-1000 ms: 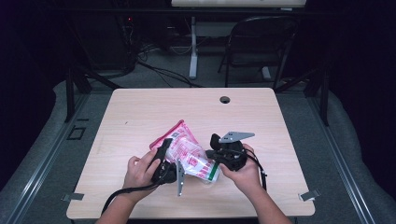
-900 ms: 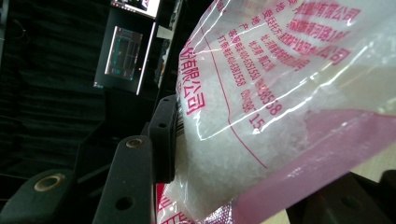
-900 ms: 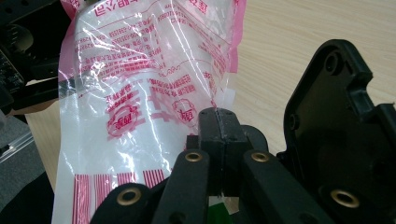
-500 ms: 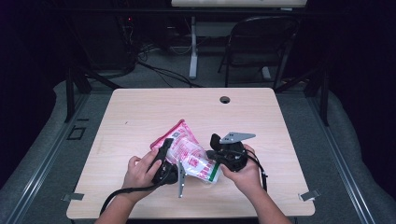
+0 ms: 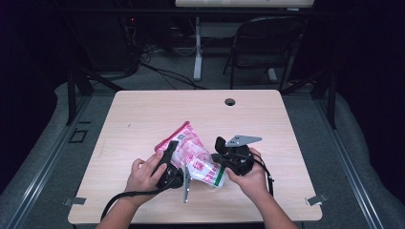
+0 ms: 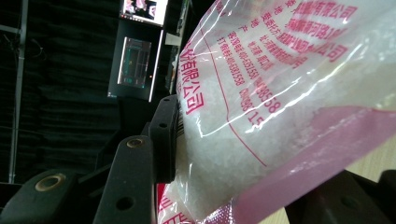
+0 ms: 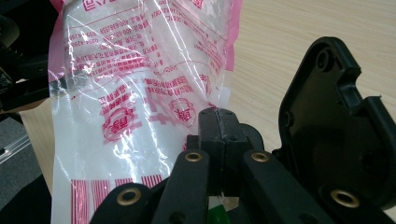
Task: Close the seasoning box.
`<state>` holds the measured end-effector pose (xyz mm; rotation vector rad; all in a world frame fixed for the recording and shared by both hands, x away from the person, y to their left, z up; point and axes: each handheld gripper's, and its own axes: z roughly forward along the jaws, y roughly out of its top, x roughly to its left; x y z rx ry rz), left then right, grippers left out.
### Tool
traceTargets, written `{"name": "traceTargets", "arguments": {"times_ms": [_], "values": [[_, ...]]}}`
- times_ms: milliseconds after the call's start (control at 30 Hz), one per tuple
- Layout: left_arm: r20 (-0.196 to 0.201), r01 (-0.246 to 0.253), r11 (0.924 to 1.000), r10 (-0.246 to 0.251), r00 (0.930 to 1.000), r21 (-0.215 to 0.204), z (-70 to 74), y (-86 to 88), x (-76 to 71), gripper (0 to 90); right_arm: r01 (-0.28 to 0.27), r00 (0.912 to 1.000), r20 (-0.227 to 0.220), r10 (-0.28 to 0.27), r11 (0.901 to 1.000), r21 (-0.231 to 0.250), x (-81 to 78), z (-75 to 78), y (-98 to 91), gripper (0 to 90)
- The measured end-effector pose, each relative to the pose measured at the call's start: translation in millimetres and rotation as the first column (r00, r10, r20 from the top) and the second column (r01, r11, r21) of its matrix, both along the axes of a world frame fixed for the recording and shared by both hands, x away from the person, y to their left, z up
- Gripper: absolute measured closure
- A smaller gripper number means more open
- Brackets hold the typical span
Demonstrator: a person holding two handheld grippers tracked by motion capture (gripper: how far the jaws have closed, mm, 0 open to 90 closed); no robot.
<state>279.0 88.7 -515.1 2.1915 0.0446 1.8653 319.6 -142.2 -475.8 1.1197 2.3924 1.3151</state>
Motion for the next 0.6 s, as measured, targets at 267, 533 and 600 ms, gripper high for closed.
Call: {"name": "traceTargets", "arguments": {"times_ms": [267,533,600], "values": [[0.007,0.003,0.9999,-0.003,1.0000,0.013,2.2,0.4,-1.1,59.7,0.004,1.0000,0.004,-0.004,1.0000,0.006,-0.4,0.2,0.0,90.0],[0.018,0.009,0.9996,-0.010,0.9998,0.026,4.7,-0.3,-1.4,59.8,0.002,1.0000,0.005,-0.002,1.0000,0.007,-0.4,0.7,-0.6,90.0],[0.017,0.009,0.9995,-0.010,0.9998,0.029,4.9,-0.4,-1.7,59.8,0.003,1.0000,0.006,-0.003,1.0000,0.006,-0.4,0.8,-0.6,90.0]]}}
